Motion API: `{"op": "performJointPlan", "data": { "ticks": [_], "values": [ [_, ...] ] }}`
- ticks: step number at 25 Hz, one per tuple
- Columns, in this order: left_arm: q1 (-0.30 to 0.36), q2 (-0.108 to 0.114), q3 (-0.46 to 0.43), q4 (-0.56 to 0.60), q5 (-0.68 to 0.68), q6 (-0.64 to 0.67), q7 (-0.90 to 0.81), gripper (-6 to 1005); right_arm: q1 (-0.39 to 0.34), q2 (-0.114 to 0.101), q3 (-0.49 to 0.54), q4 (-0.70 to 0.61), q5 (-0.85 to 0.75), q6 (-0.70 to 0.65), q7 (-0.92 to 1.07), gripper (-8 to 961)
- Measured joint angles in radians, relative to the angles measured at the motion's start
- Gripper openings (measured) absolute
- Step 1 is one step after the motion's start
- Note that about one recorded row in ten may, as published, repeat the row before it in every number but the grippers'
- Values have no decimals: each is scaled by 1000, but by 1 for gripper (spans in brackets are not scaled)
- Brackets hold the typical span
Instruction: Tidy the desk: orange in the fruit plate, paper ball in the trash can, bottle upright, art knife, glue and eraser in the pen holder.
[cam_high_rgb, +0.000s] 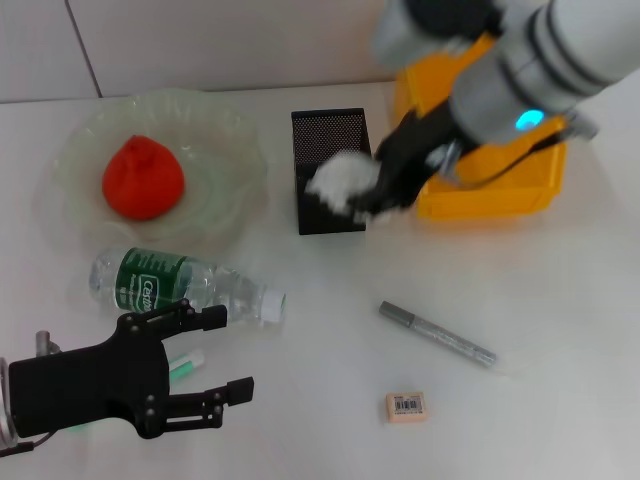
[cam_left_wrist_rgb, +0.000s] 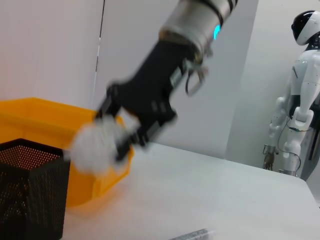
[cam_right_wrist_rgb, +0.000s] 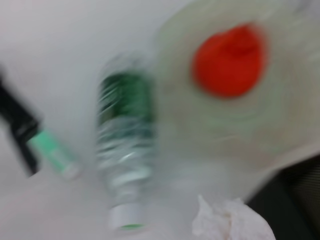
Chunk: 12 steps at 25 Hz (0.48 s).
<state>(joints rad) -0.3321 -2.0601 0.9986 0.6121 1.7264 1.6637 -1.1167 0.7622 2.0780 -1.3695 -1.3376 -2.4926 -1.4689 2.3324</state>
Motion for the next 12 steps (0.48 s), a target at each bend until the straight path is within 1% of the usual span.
{"op": "performJointPlan", "data": {
  "ticks": [1,2,4,6,9,12],
  "values": [
    [-1,0,0,0,0,-1,1,864,-26,-1,72,-92,-50,-14,41,462],
    [-2,0,0,0,0,-1,2,864,-26,-1,72,-92,-50,-14,41,462],
    [-2,0,0,0,0,-1,2,864,-48,-1,132,-158,-103,-13,68,462],
    [-5,0,0,0,1,-1,10,864,-60,-1,185,-194,-143,-2,77,462],
    [-5,0,0,0,1,-1,11,864,-67,-2,239,-194,-172,32,73,462],
    [-7,0,1,0,2,-1,11,864,-71,-4,258,-161,-219,86,72,461]
  ]
}}
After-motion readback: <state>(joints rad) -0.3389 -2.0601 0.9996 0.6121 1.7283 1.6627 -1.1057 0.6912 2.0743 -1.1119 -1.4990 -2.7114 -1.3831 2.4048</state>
